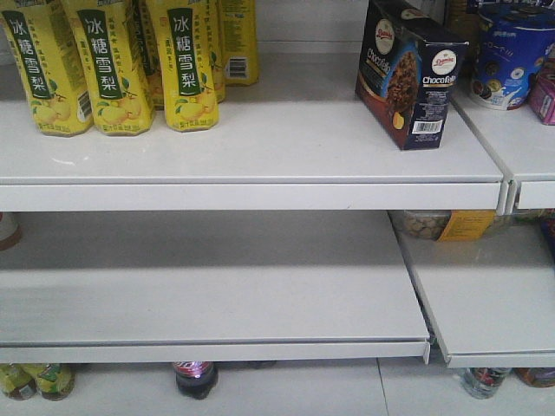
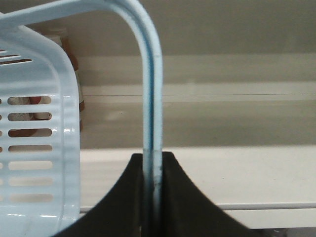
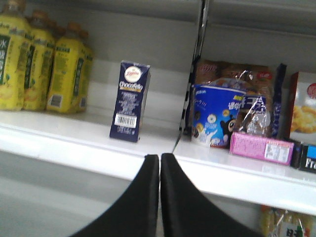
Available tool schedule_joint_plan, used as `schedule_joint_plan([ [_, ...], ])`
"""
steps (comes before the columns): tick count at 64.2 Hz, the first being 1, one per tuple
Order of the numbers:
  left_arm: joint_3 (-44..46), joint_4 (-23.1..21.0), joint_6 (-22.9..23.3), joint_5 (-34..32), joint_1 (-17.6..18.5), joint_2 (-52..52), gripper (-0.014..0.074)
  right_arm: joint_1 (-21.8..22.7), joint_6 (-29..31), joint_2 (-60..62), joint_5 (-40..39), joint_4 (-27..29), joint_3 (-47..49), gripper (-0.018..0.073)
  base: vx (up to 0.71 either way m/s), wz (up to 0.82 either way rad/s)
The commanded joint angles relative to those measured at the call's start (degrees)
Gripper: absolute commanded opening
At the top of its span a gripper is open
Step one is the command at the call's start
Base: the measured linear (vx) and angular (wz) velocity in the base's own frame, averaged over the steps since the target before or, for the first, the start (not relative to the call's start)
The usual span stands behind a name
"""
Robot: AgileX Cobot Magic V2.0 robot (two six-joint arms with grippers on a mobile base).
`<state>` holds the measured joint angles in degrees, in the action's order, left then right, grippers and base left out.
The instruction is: Left arm holds basket, right arm returns cookies
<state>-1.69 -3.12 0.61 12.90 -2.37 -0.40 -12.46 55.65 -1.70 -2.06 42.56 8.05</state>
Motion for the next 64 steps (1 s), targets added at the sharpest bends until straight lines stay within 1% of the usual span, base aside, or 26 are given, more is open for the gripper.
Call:
schedule_joint_plan([
  [1,1.48,0.39,-1.15,-6.38,-0.16,-1.05,-0.0006,8.34,-13.48,-0.74,5.42,-10.38,1.43,-0.0008,0.00,0.00],
  [7,1.48,0.39,-1.15,-6.38,-0.16,-1.05,-0.0006,16.82,-23.71,-0.74,10.57,-17.79,1.43,-0.0008,0.00,0.00],
  [10,1.48,0.39,-1.15,-6.38,-0.16,-1.05,-0.0006,19.49,-28.88,-0.74,11.57,-20.97,1.43,-0.0008,0.00,0.00],
  [13,1.48,0.39,-1.15,-6.38,-0.16,-1.05,-0.0006,20.81,-32.80,-0.74,11.82,-24.73,1.43,-0.0008,0.00,0.00],
  [17,1.48,0.39,-1.15,-6.38,-0.16,-1.05,-0.0006,20.67,-37.44,-0.74,11.82,-29.42,1.43,-0.0008,0.00,0.00],
  [21,1.48,0.39,-1.15,-6.38,-0.16,-1.05,-0.0006,19.46,-41.22,-0.74,11.69,-35.08,1.43,-0.0008,0.00,0.00],
  [27,1.48,0.39,-1.15,-6.38,-0.16,-1.05,-0.0006,17.73,-46.05,-0.74,11.64,-40.81,1.22,-0.0008,0.00,0.00],
  [32,1.48,0.39,-1.15,-6.38,-0.16,-1.05,-0.0006,15.95,-48.93,-0.74,9.11,-45.01,-0.43,-0.0008,0.00,0.00],
  [38,1.48,0.39,-1.15,-6.38,-0.16,-1.05,-0.0006,13.21,-51.74,-0.74,3.76,-47.61,-4.54,-0.0008,0.00,0.00],
  [47,1.48,0.39,-1.15,-6.38,-0.16,-1.05,-0.0006,10.05,-52.52,-0.38,-1.84,-47.62,-9.69,-0.0008,0.00,0.00],
  [52,1.48,0.39,-1.15,-6.38,-0.16,-1.05,-0.0006,9.31,-55.17,0.62,0.33,-47.54,-9.80,-0.0008,0.00,0.00],
  [64,1.48,0.39,-1.15,-6.38,-0.16,-1.05,-0.0006,9.31,-61.07,3.04,2.06,-47.71,-9.85,-0.0008,0.00,0.00],
])
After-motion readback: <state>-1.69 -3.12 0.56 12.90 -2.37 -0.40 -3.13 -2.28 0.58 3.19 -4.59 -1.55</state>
